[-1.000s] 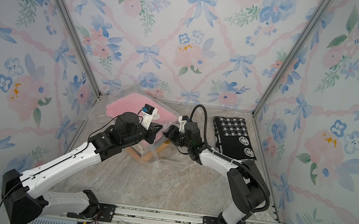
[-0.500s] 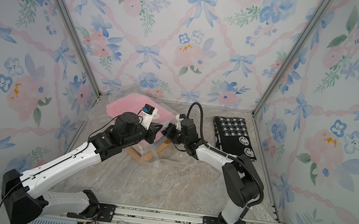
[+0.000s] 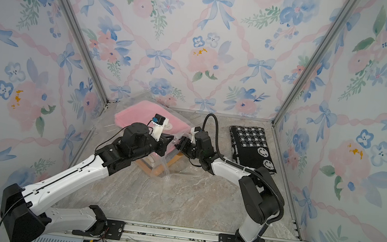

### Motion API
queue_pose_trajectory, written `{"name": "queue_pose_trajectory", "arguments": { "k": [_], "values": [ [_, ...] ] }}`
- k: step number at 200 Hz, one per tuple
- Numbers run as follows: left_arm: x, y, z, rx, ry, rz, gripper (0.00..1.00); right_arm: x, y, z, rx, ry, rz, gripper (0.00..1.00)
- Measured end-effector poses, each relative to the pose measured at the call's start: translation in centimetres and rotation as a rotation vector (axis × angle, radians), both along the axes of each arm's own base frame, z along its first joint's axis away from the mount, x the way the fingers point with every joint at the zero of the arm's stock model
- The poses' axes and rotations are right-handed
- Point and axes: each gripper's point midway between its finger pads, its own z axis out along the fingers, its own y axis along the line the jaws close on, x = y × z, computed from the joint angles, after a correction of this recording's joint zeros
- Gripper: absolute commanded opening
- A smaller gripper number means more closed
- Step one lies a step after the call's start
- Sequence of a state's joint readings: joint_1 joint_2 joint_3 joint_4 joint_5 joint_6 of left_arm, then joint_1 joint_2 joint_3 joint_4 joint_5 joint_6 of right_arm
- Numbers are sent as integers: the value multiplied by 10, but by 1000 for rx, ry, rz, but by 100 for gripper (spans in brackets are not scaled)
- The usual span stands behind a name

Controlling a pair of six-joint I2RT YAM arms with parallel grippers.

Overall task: Take the blanket out of the vacuum bag
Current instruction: Take out the blanket from the vacuum bag.

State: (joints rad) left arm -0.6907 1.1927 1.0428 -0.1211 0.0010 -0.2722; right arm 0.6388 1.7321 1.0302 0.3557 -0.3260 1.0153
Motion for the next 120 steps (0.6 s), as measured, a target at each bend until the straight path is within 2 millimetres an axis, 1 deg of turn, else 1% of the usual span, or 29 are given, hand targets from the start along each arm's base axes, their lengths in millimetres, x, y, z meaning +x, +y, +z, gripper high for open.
{"name": "queue_pose_trajectory", "arguments": {
  "k": [36,78,103,120],
  "values": [
    [0,1,0,-1,-1,2,0,1,1,2,-4,-4,2,66],
    [1,1,1,-5,-6,4,0,12,9,13,-11,-17,11,65],
    [-1,3,3,-9,-12,5,0,17,15,16,-11,-23,22,63],
    [-2,4,4,-10,-14,8,0,19,18,16,-13,-23,32,59]
  ]
}}
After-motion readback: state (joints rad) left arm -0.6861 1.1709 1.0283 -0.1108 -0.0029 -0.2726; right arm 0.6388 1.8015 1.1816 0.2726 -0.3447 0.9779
